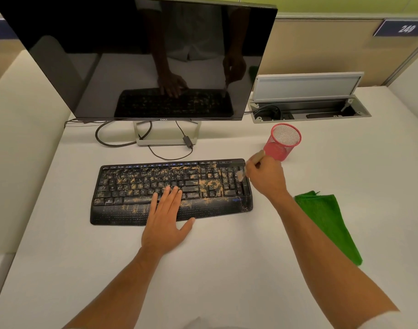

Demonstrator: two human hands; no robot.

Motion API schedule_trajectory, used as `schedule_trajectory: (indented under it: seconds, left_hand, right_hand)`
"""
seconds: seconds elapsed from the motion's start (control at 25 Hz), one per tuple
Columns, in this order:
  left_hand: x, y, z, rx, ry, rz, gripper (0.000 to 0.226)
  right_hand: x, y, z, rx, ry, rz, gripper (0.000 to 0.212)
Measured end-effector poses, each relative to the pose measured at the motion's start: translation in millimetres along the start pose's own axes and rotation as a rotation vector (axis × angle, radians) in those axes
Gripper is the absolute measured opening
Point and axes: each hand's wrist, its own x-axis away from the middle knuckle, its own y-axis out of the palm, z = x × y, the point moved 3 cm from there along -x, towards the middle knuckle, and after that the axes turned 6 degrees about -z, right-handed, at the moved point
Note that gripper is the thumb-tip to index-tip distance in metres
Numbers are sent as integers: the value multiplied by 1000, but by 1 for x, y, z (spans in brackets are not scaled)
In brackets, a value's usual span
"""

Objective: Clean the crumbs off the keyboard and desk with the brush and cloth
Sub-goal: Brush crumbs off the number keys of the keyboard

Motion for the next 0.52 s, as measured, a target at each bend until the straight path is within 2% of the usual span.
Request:
schedule_trajectory:
  seconds: [0.2,0.36,0.52]
  left_hand:
    - [0,0,0,-7,-3,-9,82]
    - [0,-1,0,-1,-2,-11,82]
    - [-1,0,0,-12,-10,-22,82]
  right_hand:
    - [-23,10,-16,17,-55,-56,44]
    - [-28,17,-19,100,27,-159,46]
    - [-33,9,-18,203,132,-449,28]
